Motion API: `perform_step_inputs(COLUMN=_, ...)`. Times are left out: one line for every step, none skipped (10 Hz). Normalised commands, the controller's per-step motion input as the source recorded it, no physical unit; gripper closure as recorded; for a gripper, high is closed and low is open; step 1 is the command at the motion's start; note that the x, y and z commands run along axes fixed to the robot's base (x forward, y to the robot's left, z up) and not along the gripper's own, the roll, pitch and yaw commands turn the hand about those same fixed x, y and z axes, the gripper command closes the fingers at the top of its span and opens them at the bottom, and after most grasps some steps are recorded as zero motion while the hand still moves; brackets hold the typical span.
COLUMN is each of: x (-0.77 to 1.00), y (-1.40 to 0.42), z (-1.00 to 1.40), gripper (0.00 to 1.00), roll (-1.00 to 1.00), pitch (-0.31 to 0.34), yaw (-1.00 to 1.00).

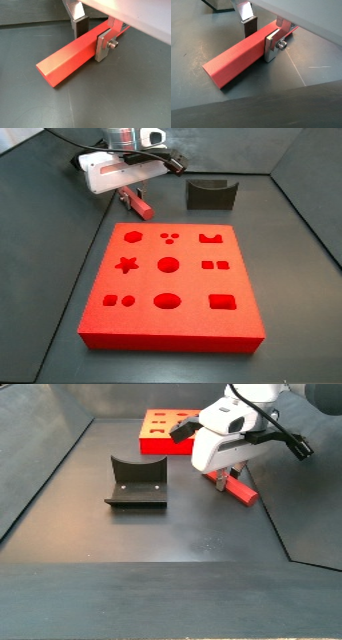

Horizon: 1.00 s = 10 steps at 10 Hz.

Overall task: Pick up the hexagon object. Move up. Place the hexagon object on the fixture. Regrasp the hexagon object. Move to above the board. Insert the hexagon object.
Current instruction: Pick up the hexagon object, then move up.

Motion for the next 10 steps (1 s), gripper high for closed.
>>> perform_step_inputs(x=0.0, y=0.0, z=0.0, gripper=1.0, roll=0.0, pitch=0.0, yaw=0.0)
perform_step_inputs(x=0.0, y=0.0, z=0.0, gripper=1.0, roll=0.0, pitch=0.0, yaw=0.0)
perform_step_inputs(x=0.0, y=0.0, z=0.0, gripper=1.0, roll=0.0, pitch=0.0, yaw=0.0)
perform_step_inputs(x=0.0, y=0.0, z=0.0, gripper=1.0, roll=0.0, pitch=0.0, yaw=0.0)
perform_step_inputs(x=0.0, y=0.0, z=0.0, gripper=1.0, roll=0.0, pitch=0.0, yaw=0.0)
perform_step_inputs(x=0.0, y=0.0, z=0.0, gripper=1.0, roll=0.0, pitch=0.0, yaw=0.0)
perform_step_inputs(x=0.0, y=0.0, z=0.83, gripper=1.0, roll=0.0, pitch=0.0, yaw=0.0)
perform_step_inputs(x=0.01, y=-0.02, z=0.82, gripper=1.0, roll=0.0, pitch=0.008, yaw=-0.01)
perform_step_inputs(x=-0.01, y=-0.02, z=0.77, gripper=1.0, roll=0.0, pitch=0.029, yaw=-0.01)
perform_step_inputs(x=-0.01, y=-0.01, z=0.63, gripper=1.0, roll=0.0, pitch=0.063, yaw=-0.01)
